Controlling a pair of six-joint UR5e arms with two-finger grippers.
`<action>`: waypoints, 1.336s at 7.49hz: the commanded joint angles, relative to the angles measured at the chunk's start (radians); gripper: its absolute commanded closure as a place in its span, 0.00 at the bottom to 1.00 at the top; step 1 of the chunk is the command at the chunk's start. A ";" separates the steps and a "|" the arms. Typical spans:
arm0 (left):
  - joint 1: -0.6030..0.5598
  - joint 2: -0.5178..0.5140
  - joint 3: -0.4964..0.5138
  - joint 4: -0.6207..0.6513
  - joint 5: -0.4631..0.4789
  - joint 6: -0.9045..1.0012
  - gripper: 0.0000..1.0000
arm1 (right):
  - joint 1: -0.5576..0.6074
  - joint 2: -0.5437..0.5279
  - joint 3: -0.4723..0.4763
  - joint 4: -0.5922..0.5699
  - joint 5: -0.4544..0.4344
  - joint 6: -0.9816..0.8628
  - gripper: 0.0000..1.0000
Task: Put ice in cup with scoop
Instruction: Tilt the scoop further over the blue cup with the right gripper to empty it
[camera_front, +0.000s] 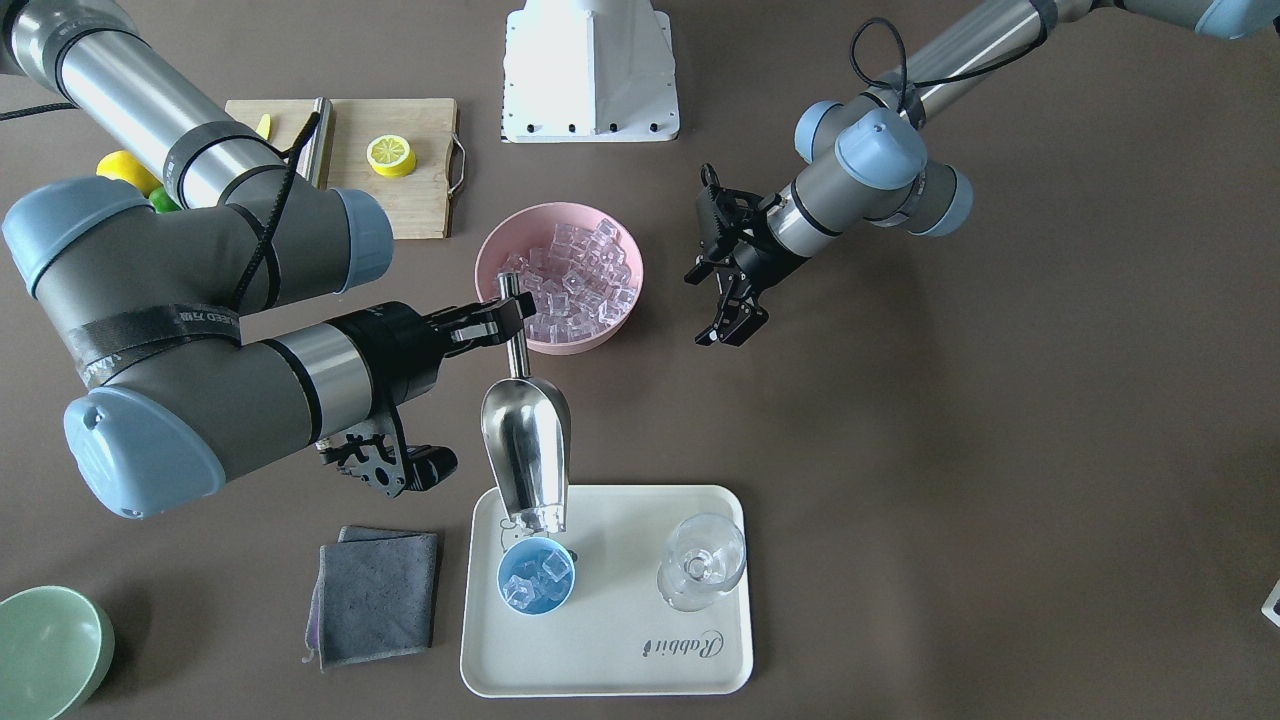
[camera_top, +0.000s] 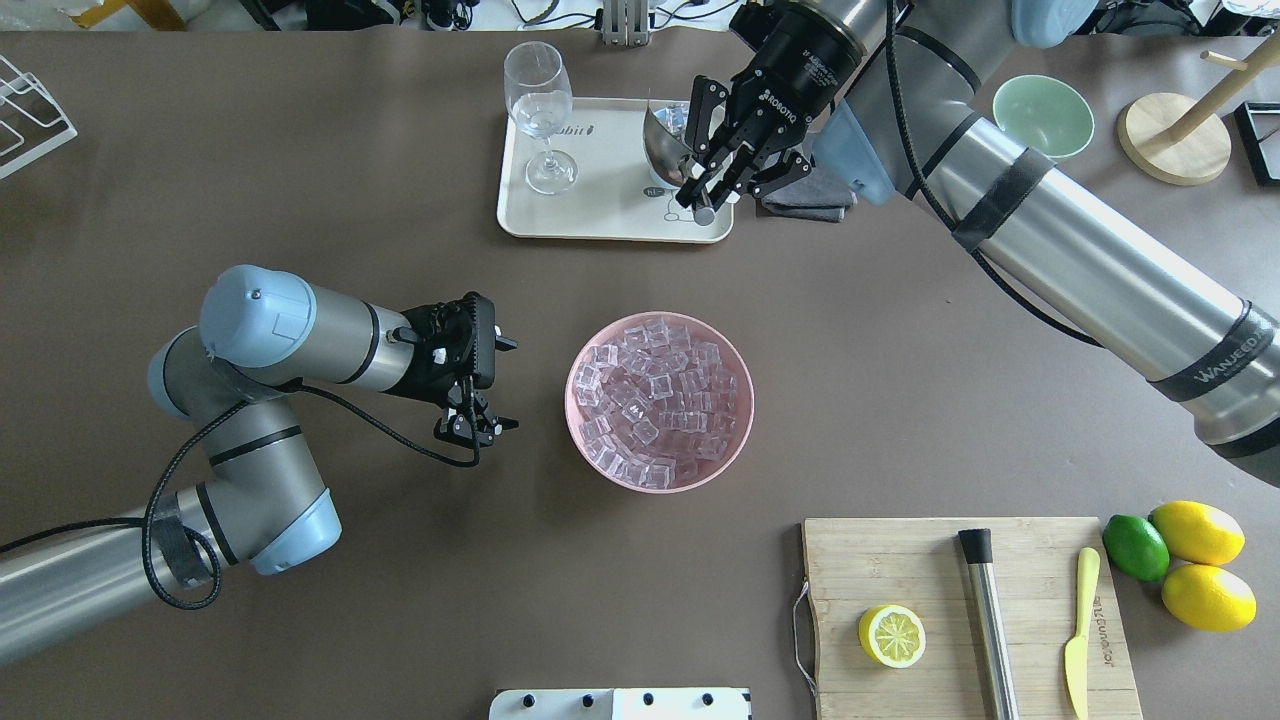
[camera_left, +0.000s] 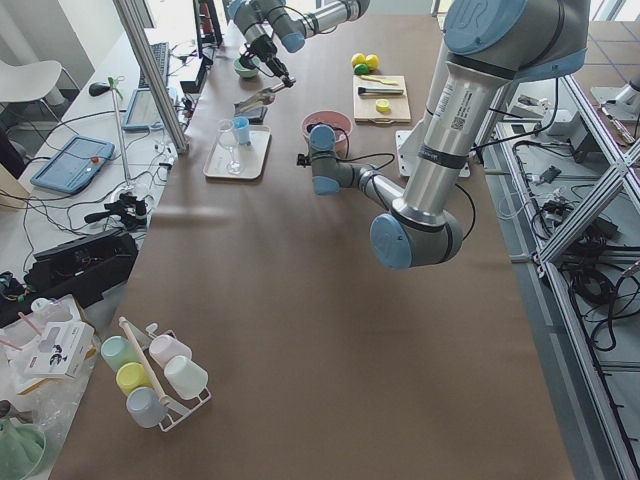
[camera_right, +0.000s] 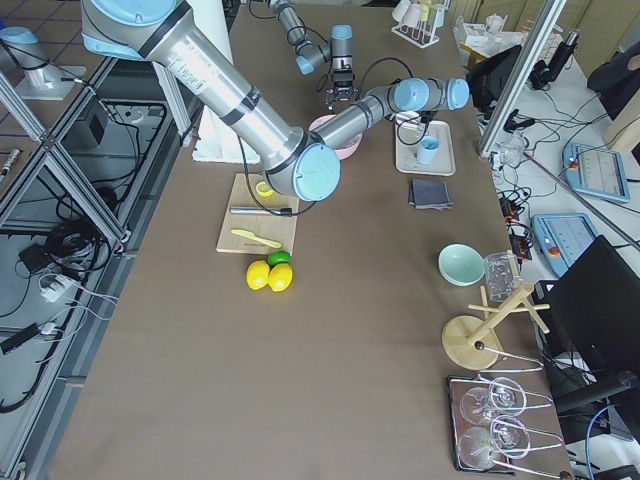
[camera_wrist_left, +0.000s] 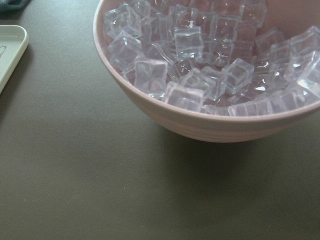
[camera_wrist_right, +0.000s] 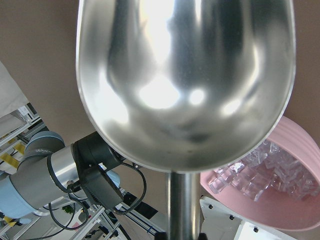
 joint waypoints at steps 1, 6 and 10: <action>0.000 0.000 0.000 0.000 0.000 0.000 0.01 | 0.000 -0.021 0.000 0.046 0.026 0.012 1.00; 0.000 0.000 0.000 0.000 0.002 0.000 0.01 | 0.002 -0.023 0.017 0.046 -0.006 0.013 1.00; 0.000 0.000 0.000 0.000 0.000 0.000 0.01 | 0.002 -0.136 0.347 0.034 -0.652 0.027 1.00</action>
